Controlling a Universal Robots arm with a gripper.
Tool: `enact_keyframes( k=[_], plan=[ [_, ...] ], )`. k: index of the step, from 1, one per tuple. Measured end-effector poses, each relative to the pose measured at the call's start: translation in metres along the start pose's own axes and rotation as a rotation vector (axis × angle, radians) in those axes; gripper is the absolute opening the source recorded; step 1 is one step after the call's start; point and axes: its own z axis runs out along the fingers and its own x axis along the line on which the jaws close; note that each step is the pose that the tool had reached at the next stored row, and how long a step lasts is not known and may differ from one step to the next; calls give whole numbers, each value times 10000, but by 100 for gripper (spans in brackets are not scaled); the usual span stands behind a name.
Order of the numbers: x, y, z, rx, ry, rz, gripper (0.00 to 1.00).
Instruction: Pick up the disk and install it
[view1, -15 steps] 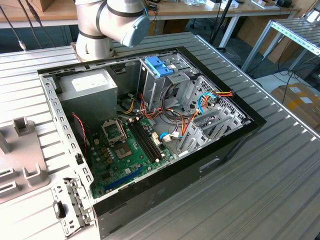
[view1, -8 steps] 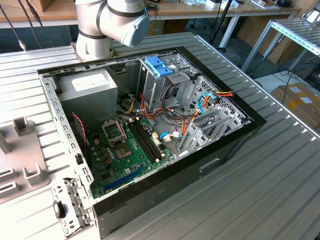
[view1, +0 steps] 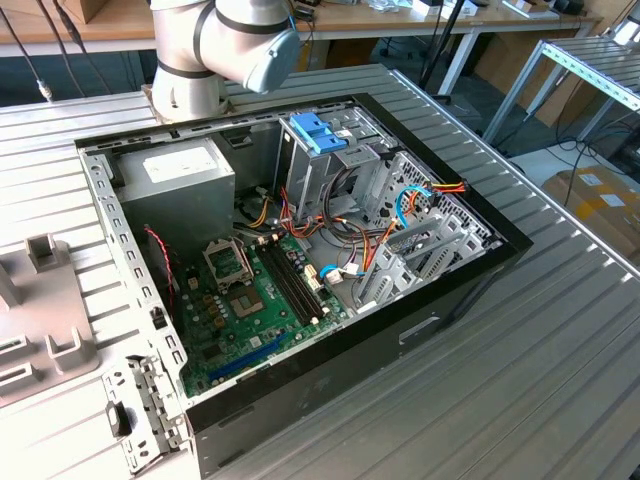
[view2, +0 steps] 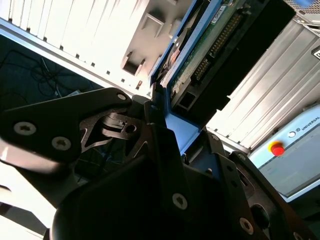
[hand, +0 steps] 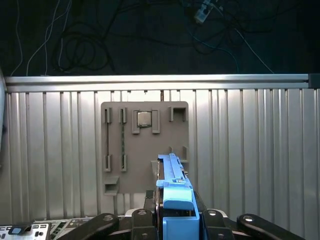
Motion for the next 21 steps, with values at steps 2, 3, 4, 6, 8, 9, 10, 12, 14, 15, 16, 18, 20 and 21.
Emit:
enact_keyframes(
  k=[2, 3, 4, 6, 8, 9, 10, 12, 14, 15, 16, 18, 20, 21],
  plan=[
    [10, -9, 1, 1, -1, 0, 37],
    [16, -15, 1, 0, -1, 0, 37],
    [19, -18, 1, 1, -1, 0, 37],
    [28, -26, 2, 1, -1, 0, 37],
    [46, -43, 3, 2, -1, 0, 37],
    [51, -47, 4, 2, -1, 0, 37],
    [55, -51, 4, 3, -2, 0, 37],
    [66, -59, 4, 2, -1, 0, 37],
    [81, -73, 4, 1, -1, 0, 37],
    [87, -79, 5, 1, -1, 0, 37],
    [97, -87, 5, 2, -1, 0, 37],
    [111, -100, 6, 2, -1, 0, 37],
    [121, -109, 6, 1, -1, 0, 37],
    [125, -113, 6, 1, -1, 0, 37]
  ],
)
